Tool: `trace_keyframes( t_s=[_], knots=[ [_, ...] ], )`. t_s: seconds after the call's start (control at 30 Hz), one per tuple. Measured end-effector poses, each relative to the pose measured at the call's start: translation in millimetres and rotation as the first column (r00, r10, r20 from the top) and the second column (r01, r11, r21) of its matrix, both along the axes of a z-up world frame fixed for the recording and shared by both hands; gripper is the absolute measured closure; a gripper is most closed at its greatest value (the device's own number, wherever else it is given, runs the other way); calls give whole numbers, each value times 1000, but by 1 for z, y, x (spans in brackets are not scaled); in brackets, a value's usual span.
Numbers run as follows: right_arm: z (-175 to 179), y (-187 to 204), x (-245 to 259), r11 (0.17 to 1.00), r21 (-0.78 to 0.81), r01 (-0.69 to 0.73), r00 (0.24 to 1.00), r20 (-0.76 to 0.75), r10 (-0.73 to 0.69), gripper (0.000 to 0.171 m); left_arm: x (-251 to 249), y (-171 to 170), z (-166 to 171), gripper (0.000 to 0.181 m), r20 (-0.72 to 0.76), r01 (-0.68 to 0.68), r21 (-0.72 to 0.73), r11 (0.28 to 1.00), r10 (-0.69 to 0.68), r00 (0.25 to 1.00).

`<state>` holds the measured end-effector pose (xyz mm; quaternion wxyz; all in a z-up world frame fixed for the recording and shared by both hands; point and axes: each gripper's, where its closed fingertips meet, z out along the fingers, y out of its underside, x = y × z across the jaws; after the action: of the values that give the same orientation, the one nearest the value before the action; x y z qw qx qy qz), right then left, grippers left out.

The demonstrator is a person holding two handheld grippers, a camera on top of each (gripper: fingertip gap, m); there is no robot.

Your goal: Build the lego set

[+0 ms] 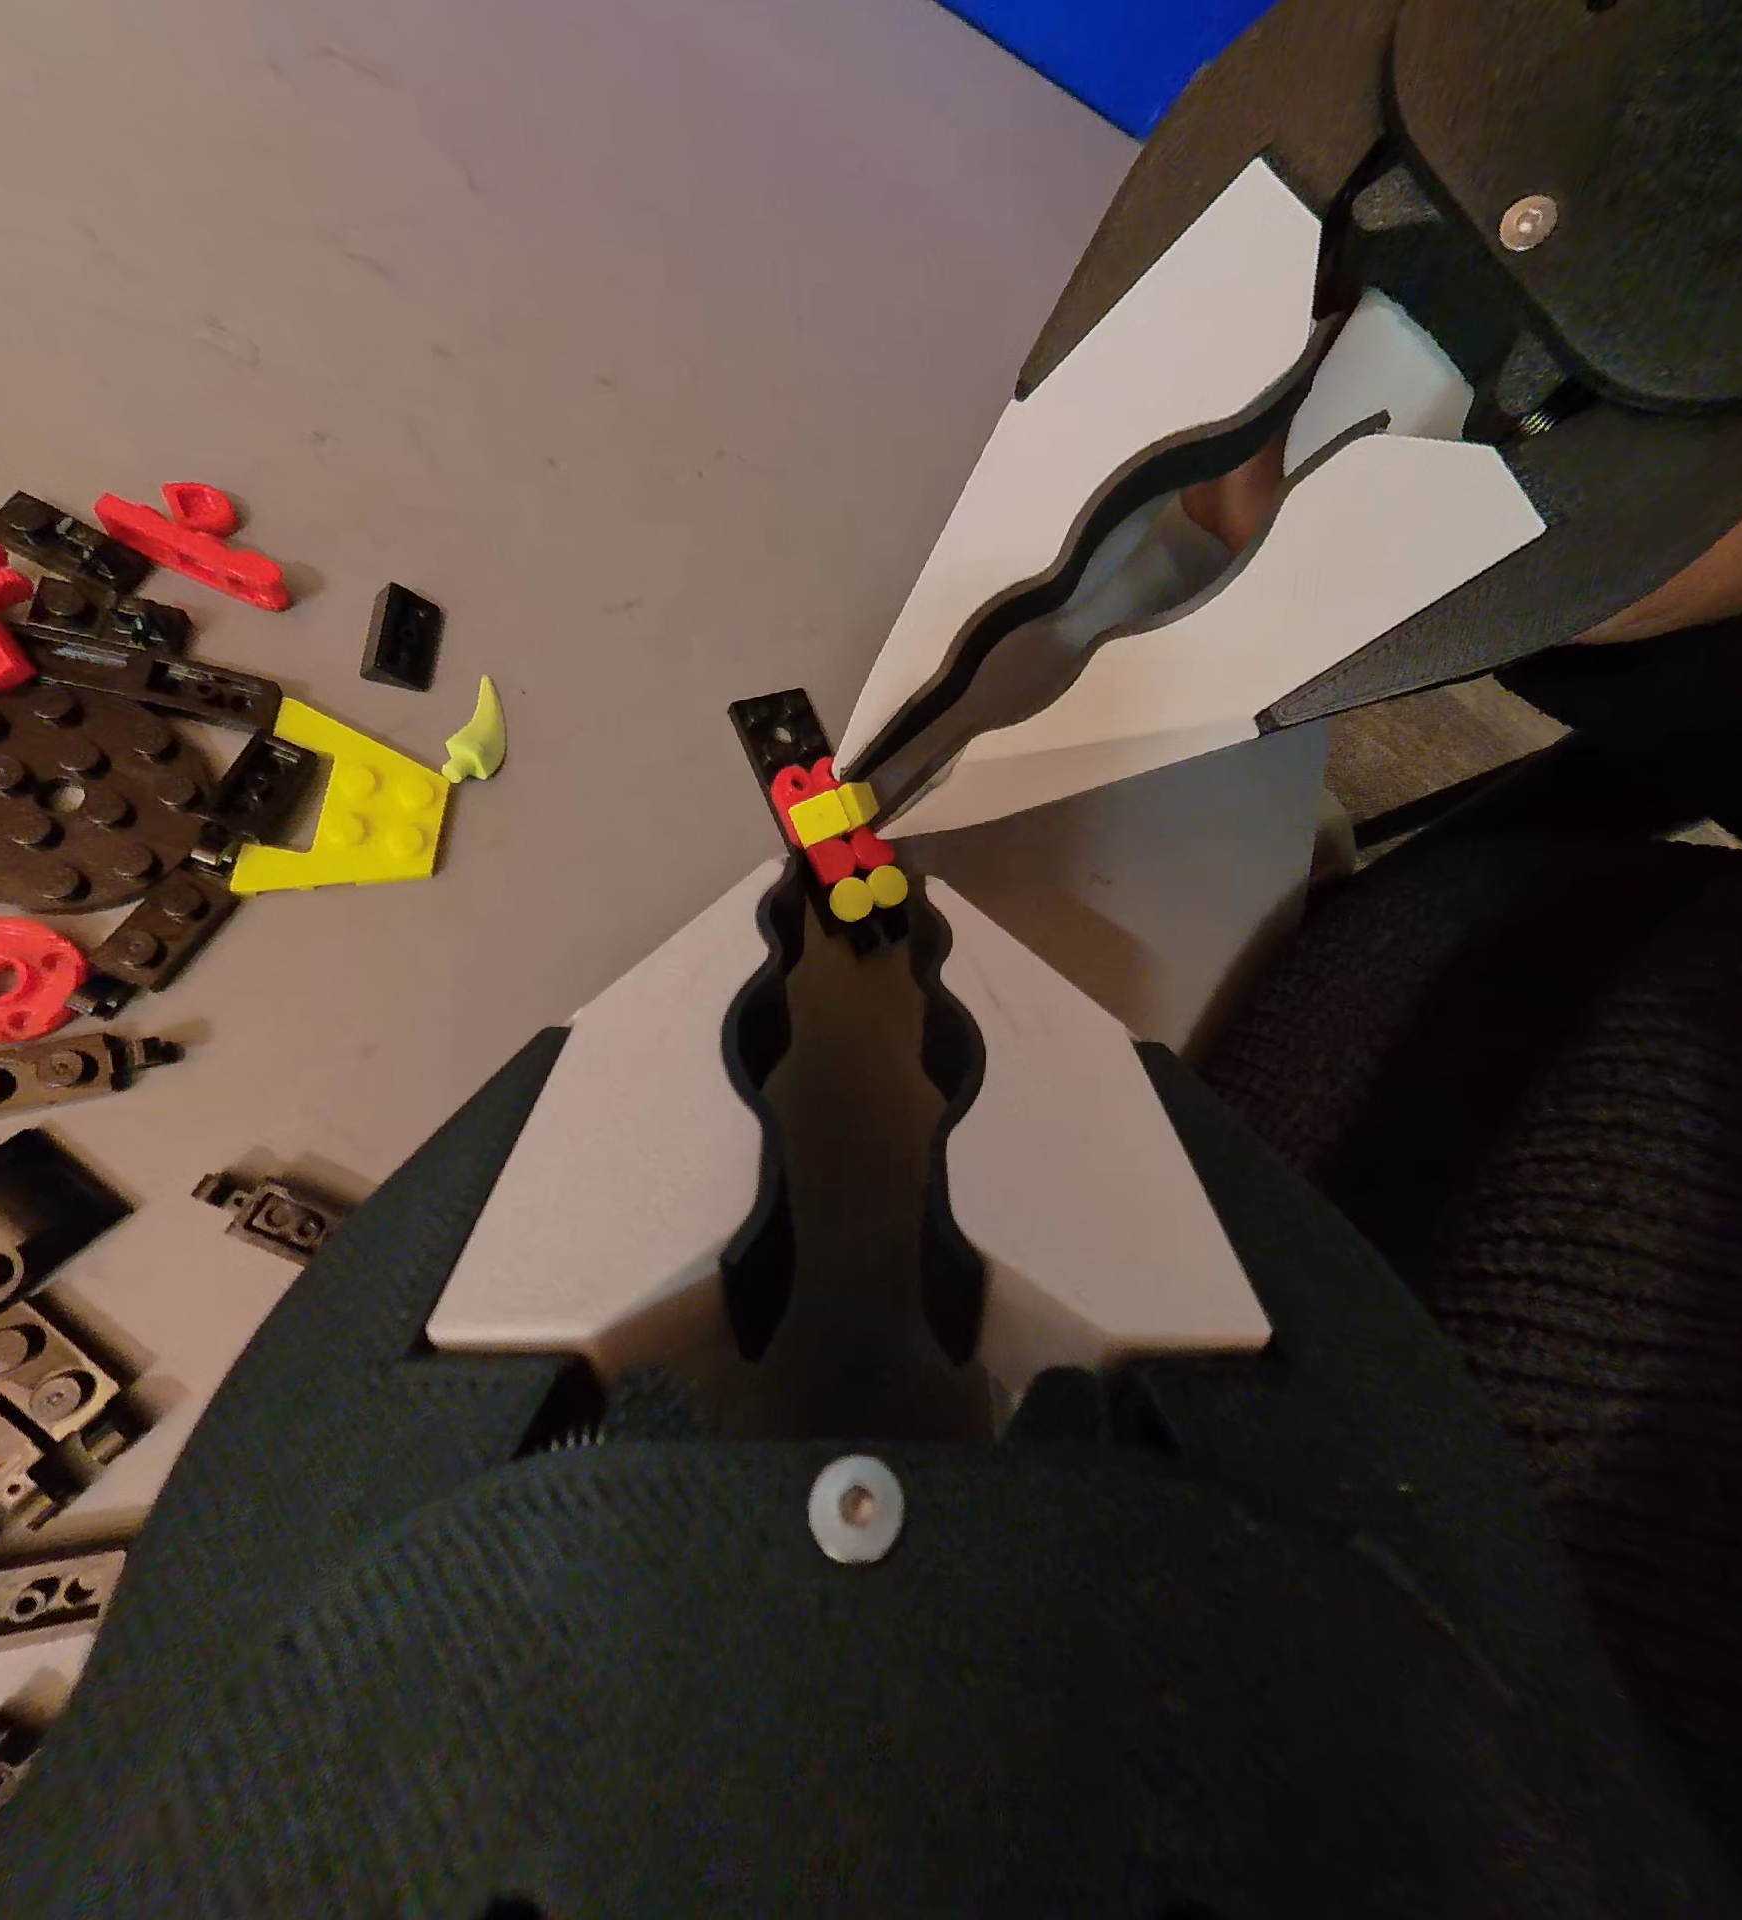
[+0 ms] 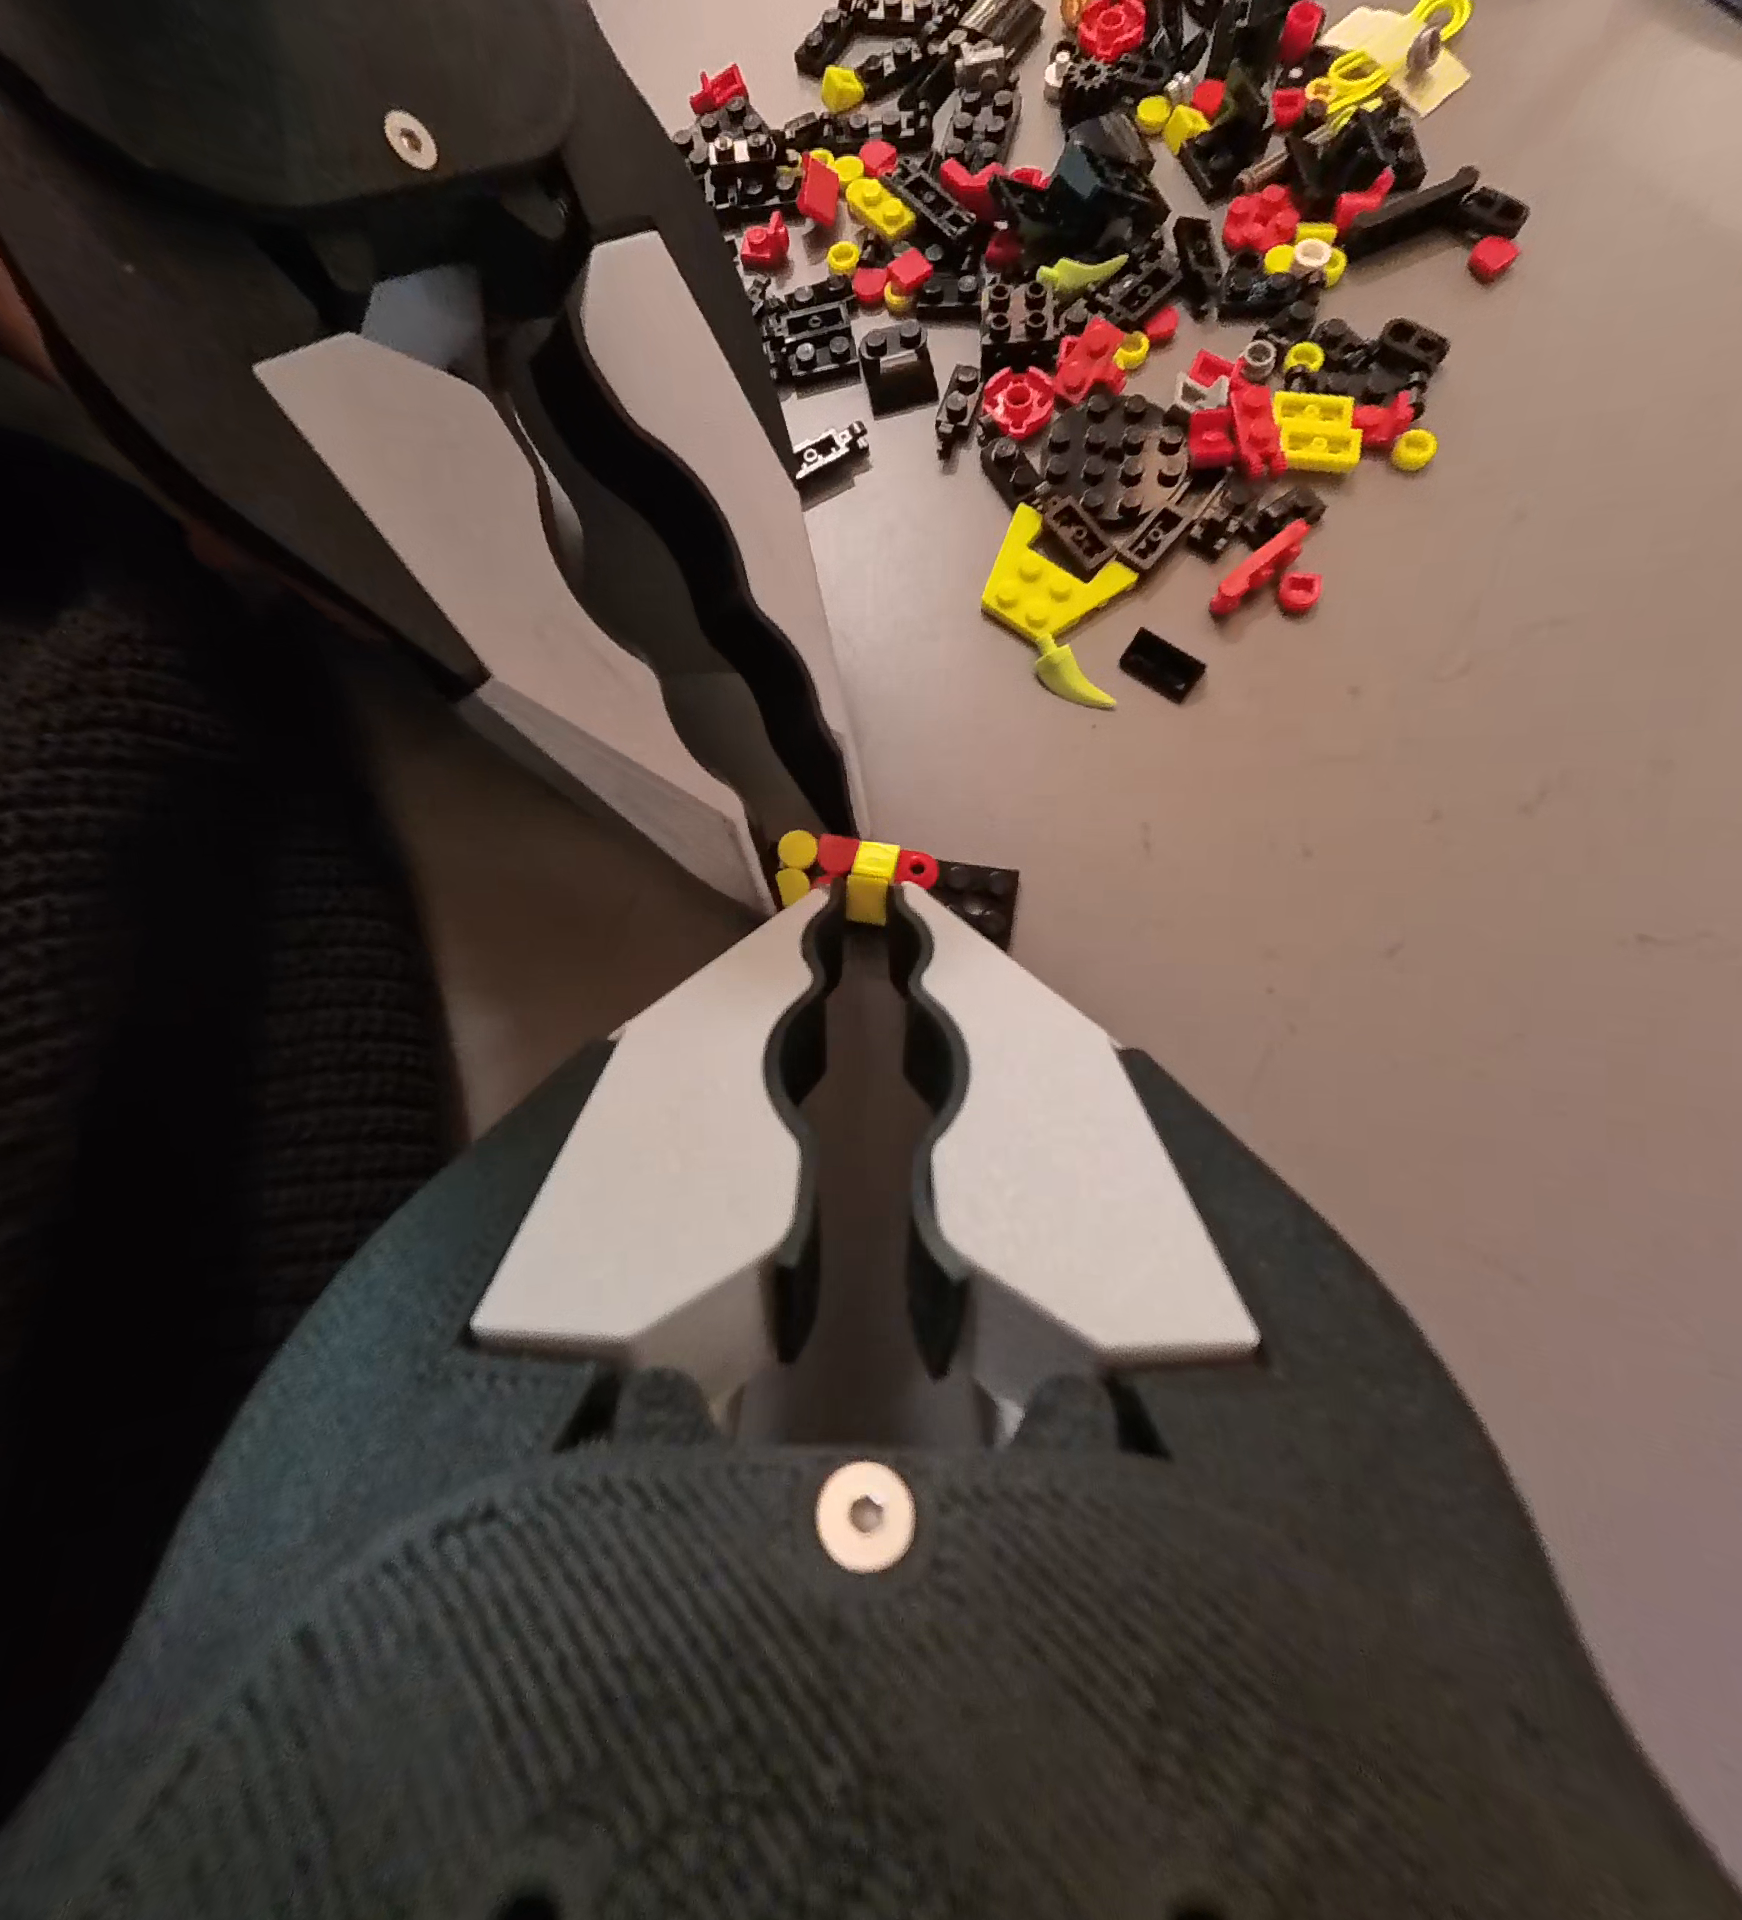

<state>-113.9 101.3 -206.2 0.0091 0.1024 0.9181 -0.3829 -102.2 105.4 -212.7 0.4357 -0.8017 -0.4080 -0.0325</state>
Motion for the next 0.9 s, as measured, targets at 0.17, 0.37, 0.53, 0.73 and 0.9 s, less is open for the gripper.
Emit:
trace_keyframes(
  t_s=[0.17,0.37,0.53,0.73,0.9],
  knots=[
    [0,1,1,1000,4,-6,1000,-6,6,163,0,0,0,162,-1,0,-1,1000,0,1000],
    [0,2,1,1000,8,-5,1000,-11,5,162,0,0,0,163,-1,0,-1,1000,0,1000],
    [3,3,0,1000,-1,-1,1000,-16,1,165,0,0,0,162,1,-2,1,1000,2,1000],
    [3,4,0,1000,-10,0,1000,14,0,171,1,1,0,161,0,9,4,1000,-9,1000],
    [0,3,0,1000,3,-1,1000,13,1,171,2,3,1,156,-5,22,6,1000,-22,1000]
  ],
)
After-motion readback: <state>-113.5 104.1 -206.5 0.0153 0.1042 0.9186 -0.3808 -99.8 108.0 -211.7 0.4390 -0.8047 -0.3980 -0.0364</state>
